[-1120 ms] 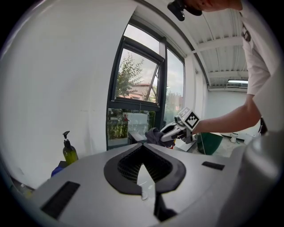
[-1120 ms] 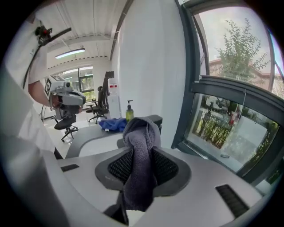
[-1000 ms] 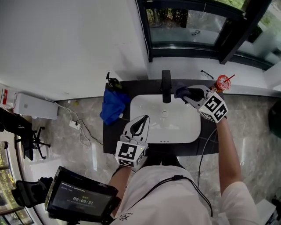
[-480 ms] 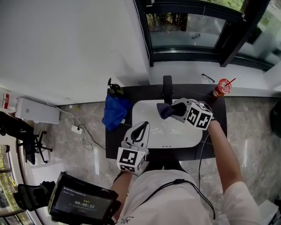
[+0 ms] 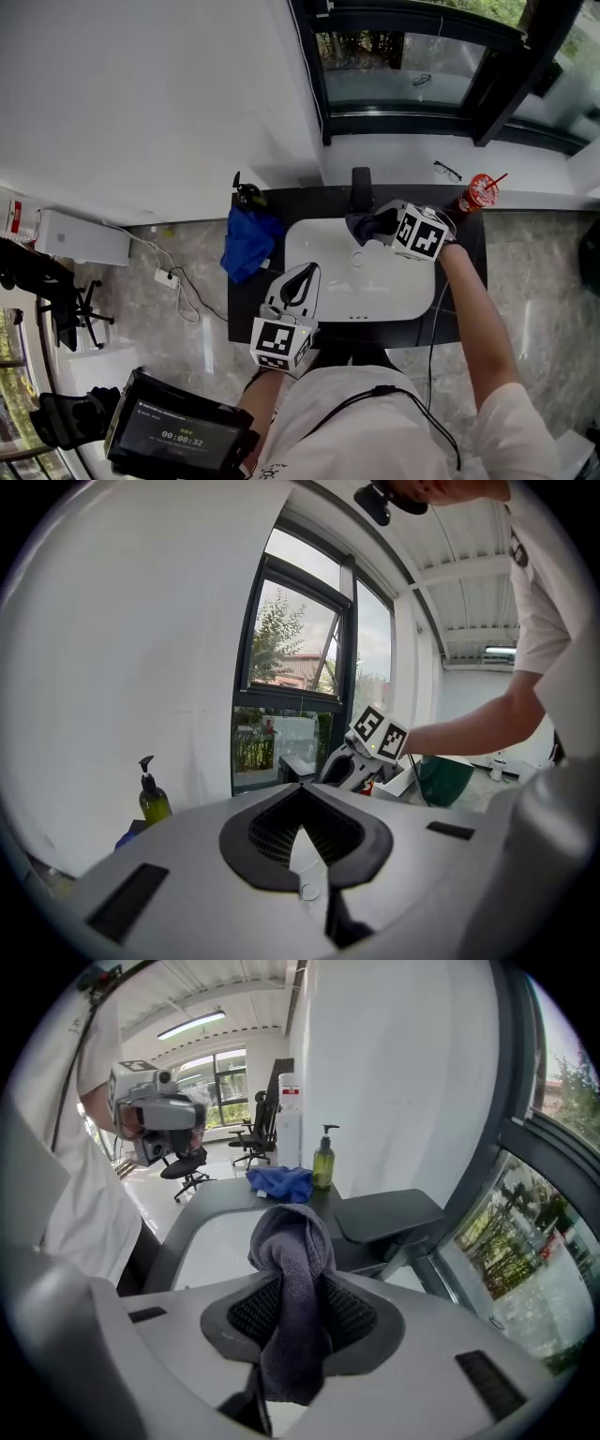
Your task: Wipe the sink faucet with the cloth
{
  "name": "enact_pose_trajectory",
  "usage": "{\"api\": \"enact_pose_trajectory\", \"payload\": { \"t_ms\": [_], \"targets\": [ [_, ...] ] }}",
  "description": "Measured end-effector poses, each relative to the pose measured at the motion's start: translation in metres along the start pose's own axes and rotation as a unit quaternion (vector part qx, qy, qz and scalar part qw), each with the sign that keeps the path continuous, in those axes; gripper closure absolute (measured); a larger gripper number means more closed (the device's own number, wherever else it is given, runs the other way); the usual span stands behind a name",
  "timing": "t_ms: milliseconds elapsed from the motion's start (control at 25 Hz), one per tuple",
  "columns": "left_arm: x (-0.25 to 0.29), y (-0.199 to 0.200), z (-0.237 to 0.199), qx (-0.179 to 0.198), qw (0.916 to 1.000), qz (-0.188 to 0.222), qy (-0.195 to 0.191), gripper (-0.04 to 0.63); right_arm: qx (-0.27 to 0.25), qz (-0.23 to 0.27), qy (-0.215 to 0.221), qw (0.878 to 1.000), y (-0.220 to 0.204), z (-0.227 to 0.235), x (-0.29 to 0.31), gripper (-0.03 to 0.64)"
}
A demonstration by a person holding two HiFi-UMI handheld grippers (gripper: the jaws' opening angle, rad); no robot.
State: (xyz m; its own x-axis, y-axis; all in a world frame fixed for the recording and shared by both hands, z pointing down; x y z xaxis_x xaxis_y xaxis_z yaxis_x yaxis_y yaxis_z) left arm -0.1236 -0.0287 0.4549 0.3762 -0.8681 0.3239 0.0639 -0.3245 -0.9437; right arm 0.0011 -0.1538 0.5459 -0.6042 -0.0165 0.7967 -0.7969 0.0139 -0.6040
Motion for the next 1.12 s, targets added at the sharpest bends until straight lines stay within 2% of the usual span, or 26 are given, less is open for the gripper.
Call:
{"api": "enact_pose_trajectory", "payload": {
  "t_ms": [240, 480, 960, 1120],
  "targets": [
    [0.001, 0.0, 0.002, 0.0, 1.0, -0.002, -0.002, 0.601, 0.059, 0.007, -0.043, 0.997, -0.007, 0.034, 0.0, 0.497],
    [0.004, 0.004, 0.007, -0.002, 1.0, 0.001, -0.006, 0.601, 0.102, 0.035, -0.109, 0.988, -0.014, 0.058, -0.009, 0.497],
    [0.004, 0.007, 0.013, 0.0, 0.9998, 0.005, -0.02, 0.601, 0.169, 0.028, -0.179, 0.969, -0.084, 0.05, -0.066, 0.497],
    [0.006, 0.008, 0.017, 0.003, 0.9996, 0.005, -0.028, 0.601, 0.151, 0.05, -0.176, 0.972, -0.077, 0.038, -0.085, 0.497]
  ]
}}
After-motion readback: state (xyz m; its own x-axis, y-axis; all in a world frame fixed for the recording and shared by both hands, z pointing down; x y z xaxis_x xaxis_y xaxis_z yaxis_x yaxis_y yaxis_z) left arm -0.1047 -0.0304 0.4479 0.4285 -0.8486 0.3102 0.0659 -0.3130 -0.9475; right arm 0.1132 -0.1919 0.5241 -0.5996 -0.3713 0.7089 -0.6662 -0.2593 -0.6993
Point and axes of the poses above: the fingertips, and each gripper's own axes: x forward along the fingers, z to its right, y out of its top, the point moved 3 cm from there along -x, backward along the fingers, and after that the axes turned 3 degrees about y, right-handed, at the moved point
